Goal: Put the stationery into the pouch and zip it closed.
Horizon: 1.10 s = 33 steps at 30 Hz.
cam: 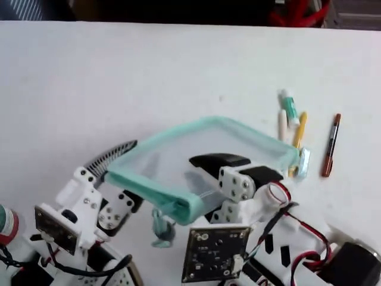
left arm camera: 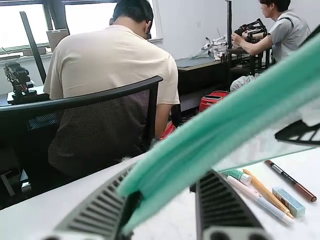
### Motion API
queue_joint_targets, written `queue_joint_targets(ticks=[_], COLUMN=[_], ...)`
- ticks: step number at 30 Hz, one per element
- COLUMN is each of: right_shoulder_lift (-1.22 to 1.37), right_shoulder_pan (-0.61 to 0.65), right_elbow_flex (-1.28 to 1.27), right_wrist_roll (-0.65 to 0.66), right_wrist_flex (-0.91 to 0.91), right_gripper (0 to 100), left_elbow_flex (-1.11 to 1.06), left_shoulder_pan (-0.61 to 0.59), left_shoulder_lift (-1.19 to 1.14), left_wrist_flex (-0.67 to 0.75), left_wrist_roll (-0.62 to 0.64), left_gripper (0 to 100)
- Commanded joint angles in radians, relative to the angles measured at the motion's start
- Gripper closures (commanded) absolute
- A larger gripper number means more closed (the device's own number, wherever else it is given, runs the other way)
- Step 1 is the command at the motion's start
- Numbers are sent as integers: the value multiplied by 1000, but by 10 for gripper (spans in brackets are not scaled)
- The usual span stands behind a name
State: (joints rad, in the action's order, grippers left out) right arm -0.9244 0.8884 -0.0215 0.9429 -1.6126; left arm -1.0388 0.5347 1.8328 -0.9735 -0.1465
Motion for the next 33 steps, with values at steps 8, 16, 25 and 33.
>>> queue_joint_targets(ticks=[8, 16, 25, 33], right_shoulder_lift=[148, 114, -2, -38], right_shoulder_pan=[-99, -160, -280, -407], right_elbow_flex=[-146, -339, -485, -588], right_wrist_roll=[12, -89, -44, -44], right_wrist_flex=[76, 174, 311, 438], right_gripper=[978, 730, 692, 690], left_elbow_flex=[0, -54, -210, -212], left_shoulder_pan=[10, 4, 2, -64], left_shoulder_lift=[-5, -5, -5, -5], left_wrist_flex=[12, 17, 95, 94], left_wrist_roll=[75, 103, 94, 98], left_gripper=[976, 976, 976, 976])
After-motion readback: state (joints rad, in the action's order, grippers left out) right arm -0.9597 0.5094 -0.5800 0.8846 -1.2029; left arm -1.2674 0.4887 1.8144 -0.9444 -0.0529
